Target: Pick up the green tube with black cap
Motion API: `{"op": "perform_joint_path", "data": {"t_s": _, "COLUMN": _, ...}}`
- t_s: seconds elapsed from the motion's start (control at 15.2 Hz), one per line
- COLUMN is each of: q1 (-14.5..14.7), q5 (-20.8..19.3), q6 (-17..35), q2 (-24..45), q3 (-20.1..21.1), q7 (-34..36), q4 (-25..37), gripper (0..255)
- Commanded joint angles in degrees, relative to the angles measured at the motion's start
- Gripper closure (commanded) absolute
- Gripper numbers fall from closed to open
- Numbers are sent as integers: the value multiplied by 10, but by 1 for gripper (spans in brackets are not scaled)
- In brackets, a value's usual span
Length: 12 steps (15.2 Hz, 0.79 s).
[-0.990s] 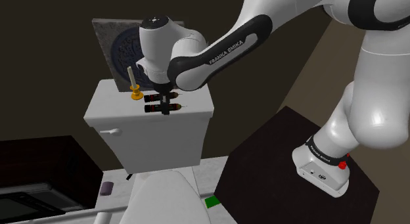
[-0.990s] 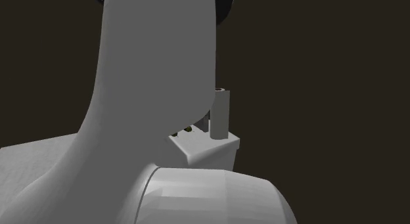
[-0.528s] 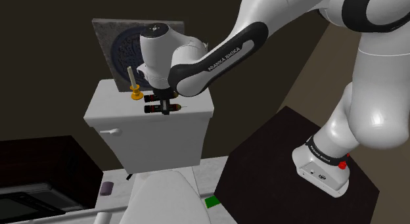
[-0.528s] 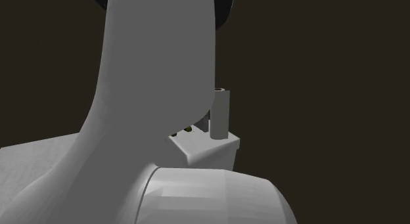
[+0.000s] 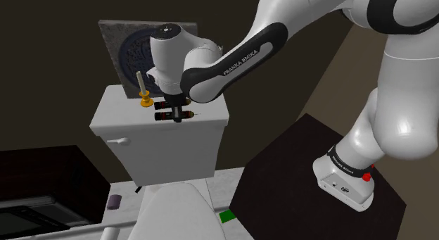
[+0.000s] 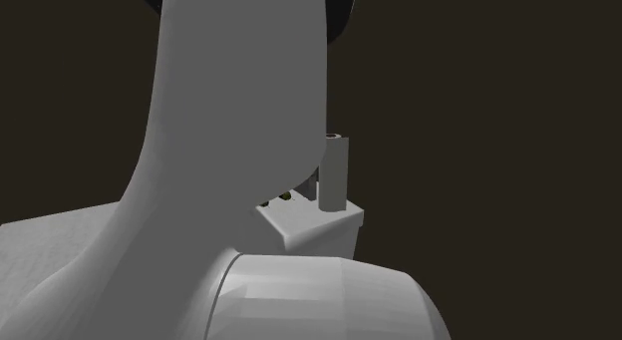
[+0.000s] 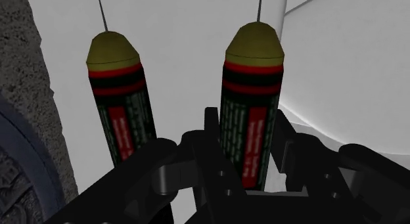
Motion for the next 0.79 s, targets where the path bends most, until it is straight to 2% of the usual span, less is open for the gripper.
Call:
{"op": "perform_joint_path", "data": {"t_s": 0.0, "q1": -2, "q5": 3, "q6": -9, "q2": -5, "q3": 1, "q7": -4, "q4": 4, "gripper": 255}}
{"op": "perform_joint_path", "data": {"t_s": 0.73, "q1": -8, "q5": 29, "q6": -75, "q2": -49, "q3": 12, "q7": -27, "q4": 30, "gripper": 255}}
